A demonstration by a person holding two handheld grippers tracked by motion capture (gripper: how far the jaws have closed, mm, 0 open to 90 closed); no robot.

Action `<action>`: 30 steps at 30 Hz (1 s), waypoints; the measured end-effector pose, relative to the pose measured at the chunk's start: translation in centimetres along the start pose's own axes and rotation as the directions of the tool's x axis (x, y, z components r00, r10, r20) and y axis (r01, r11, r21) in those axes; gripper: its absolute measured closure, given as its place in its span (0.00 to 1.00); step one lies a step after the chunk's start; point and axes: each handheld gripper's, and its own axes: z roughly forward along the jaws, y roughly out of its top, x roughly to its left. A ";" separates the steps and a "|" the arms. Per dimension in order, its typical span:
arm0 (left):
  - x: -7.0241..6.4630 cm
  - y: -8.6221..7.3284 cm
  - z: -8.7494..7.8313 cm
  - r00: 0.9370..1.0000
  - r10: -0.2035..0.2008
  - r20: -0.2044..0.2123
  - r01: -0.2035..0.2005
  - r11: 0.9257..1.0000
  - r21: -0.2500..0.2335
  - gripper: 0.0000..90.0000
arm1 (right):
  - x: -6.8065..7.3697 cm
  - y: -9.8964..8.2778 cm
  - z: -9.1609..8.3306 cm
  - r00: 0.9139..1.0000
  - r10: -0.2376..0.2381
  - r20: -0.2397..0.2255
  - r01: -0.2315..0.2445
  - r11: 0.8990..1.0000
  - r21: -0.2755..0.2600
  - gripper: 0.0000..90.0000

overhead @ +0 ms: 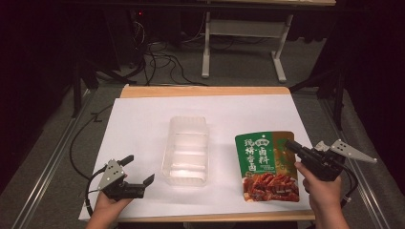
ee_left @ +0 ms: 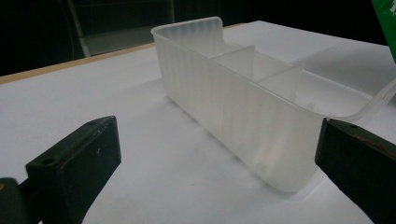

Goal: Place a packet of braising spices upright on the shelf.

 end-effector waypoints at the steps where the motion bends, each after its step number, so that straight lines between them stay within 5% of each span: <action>1: 0.0 0.0 0.0 1.000 0.000 0.000 0.000 1.000 0.000 0.01 | 0.4 0.4 -0.3 1.000 -0.018 0.002 0.018 1.000 -0.022 1.00; 10: -0.1 -0.1 -0.2 1.000 0.006 0.000 -0.006 1.000 0.005 0.01 | 1.7 1.8 -0.8 0.998 -0.056 0.019 0.058 0.990 -0.126 1.00; 15: 0.0 -0.1 -0.3 1.000 0.007 -0.004 -0.007 1.000 0.008 0.01 | 1.9 2.5 -0.6 0.993 -0.077 0.089 0.094 0.976 -0.195 1.00; 22: -0.1 -0.2 -0.3 1.000 0.008 -0.001 -0.008 1.000 0.013 0.01 | 0.6 2.7 -0.9 0.989 -0.025 0.143 0.065 0.958 -0.280 1.00; 30: -0.1 -0.2 -0.3 1.000 0.011 0.003 -0.011 1.000 0.014 0.01 | 0.3 1.7 -0.3 0.987 -0.027 0.157 0.065 0.968 -0.241 1.00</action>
